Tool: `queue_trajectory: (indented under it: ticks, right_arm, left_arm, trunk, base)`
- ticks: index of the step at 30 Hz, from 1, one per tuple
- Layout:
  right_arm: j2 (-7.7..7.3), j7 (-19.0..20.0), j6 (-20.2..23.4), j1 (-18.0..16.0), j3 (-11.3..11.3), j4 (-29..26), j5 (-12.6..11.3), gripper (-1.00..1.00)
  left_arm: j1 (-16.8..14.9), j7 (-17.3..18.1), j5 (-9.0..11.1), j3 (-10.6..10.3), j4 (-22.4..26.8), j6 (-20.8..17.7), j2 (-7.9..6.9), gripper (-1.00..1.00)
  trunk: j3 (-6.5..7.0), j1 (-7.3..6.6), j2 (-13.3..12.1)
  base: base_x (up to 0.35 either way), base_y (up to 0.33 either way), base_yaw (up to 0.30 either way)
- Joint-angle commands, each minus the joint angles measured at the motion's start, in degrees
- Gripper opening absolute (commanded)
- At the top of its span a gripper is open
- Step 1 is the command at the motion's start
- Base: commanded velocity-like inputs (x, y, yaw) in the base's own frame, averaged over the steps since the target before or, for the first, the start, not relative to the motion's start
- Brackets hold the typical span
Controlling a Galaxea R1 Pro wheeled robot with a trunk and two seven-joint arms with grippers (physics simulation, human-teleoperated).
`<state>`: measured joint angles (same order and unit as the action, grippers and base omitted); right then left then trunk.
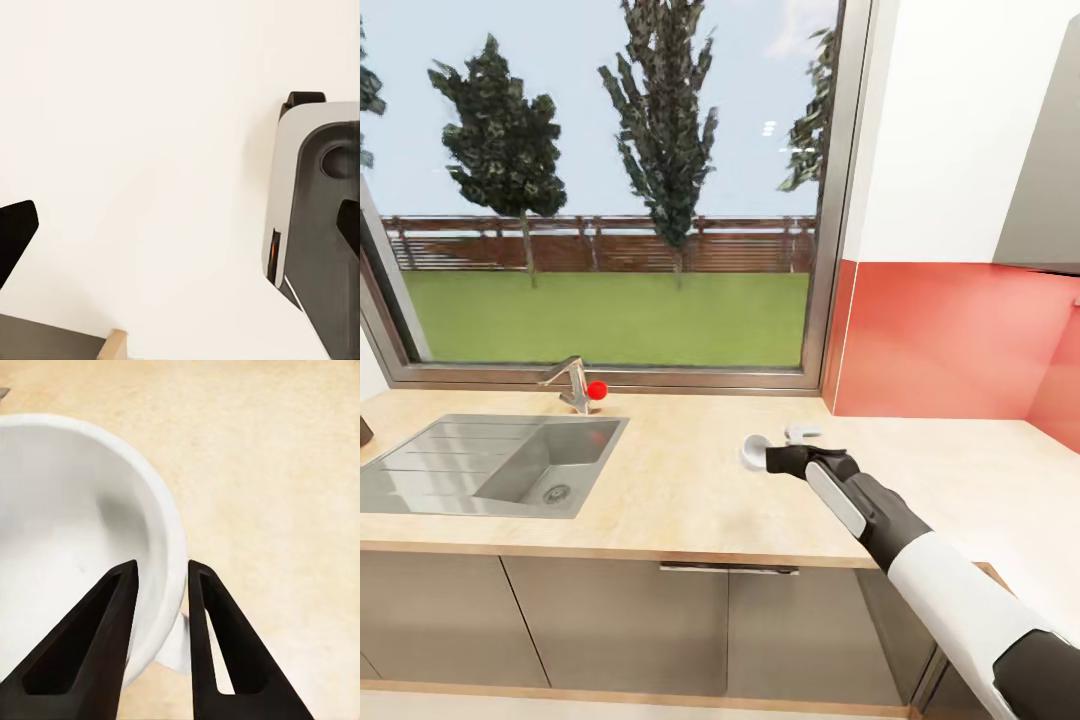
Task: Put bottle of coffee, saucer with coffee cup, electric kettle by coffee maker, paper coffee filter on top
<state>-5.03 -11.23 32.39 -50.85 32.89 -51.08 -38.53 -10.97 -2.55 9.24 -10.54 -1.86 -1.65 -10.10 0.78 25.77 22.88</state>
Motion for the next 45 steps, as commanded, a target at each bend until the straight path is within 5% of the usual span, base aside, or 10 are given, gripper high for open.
queue_trajectory:
  ticks: [1, 11, 20, 45]
  right_arm:
    - [-0.10, -0.5, 0.1, 0.0, 0.3, -0.3, -0.7, -1.00]
    - [-0.45, -0.5, 0.3, 0.0, 0.3, -2.3, -0.8, -1.00]
    - [-0.26, -0.5, 0.3, 0.0, 0.4, -2.5, -0.8, -1.00]
    - [0.02, -0.5, 3.9, 0.0, 0.4, -2.5, -0.8, -1.00]
  left_arm:
    - [0.0, -0.1, 0.6, -0.5, 0.0, -0.1, 0.29, 1.00]
    - [-0.1, -0.2, 0.7, -0.3, -0.2, 5.6, 0.86, 1.00]
    - [0.0, -0.2, 3.1, -0.3, -0.2, 5.9, 0.86, 1.00]
    - [-0.1, -0.2, 3.2, -0.2, 0.0, 6.0, 0.87, 1.00]
  trunk:
    - [-0.02, 0.02, 0.0]
    - [-0.19, 0.02, 0.0]
    - [-0.73, 0.02, 0.0]
    - [-2.16, 0.02, 0.0]
  base:
    - [0.000, 0.000, 0.000]
    - [-0.096, 0.000, 0.049]
    - [-0.314, 0.107, 0.183]
    - [-0.072, 0.219, 0.220]
